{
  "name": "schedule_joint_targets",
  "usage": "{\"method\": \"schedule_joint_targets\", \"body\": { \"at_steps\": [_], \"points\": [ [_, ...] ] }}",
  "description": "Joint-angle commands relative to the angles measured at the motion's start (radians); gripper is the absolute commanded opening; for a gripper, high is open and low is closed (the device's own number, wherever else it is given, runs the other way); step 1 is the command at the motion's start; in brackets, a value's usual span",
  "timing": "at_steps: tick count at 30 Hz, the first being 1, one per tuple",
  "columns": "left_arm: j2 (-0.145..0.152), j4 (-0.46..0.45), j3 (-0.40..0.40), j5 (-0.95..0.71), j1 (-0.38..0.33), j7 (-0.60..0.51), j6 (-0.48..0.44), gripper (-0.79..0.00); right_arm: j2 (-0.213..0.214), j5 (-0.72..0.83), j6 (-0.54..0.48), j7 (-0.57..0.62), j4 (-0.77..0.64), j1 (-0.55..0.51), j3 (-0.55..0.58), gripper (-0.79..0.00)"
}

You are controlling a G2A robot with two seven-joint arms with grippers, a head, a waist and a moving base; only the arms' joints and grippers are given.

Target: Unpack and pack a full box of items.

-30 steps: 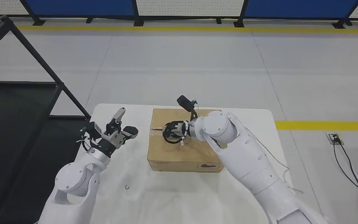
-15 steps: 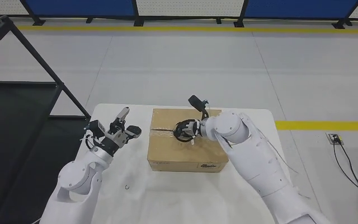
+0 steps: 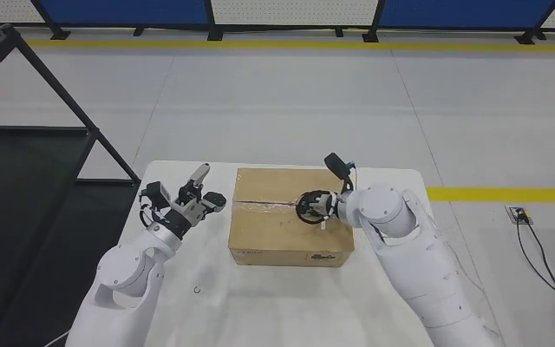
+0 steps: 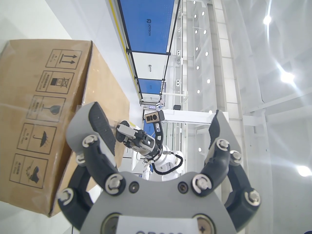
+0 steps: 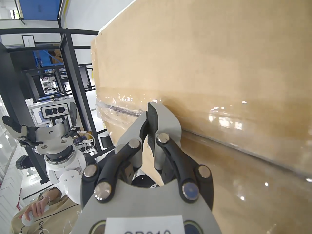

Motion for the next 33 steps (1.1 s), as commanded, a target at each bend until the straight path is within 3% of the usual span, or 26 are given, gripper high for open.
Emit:
{"method": "schedule_joint_targets", "body": {
  "at_steps": [1,20,33],
  "points": [
    [0.0,-0.001,0.002,0.001,-0.001,0.0,0.001,0.0,0.006,0.002,0.0,0.004,-0.009,-0.01,0.019,-0.785],
    [0.001,0.007,0.014,0.005,-0.016,-0.014,0.005,0.0,0.059,0.023,0.048,0.018,-0.103,-0.105,0.184,-0.785],
    [0.001,0.018,0.018,0.008,-0.029,-0.02,0.006,0.0,0.096,0.104,0.036,-0.007,-0.178,-0.225,0.338,-0.785]
  ]
}}
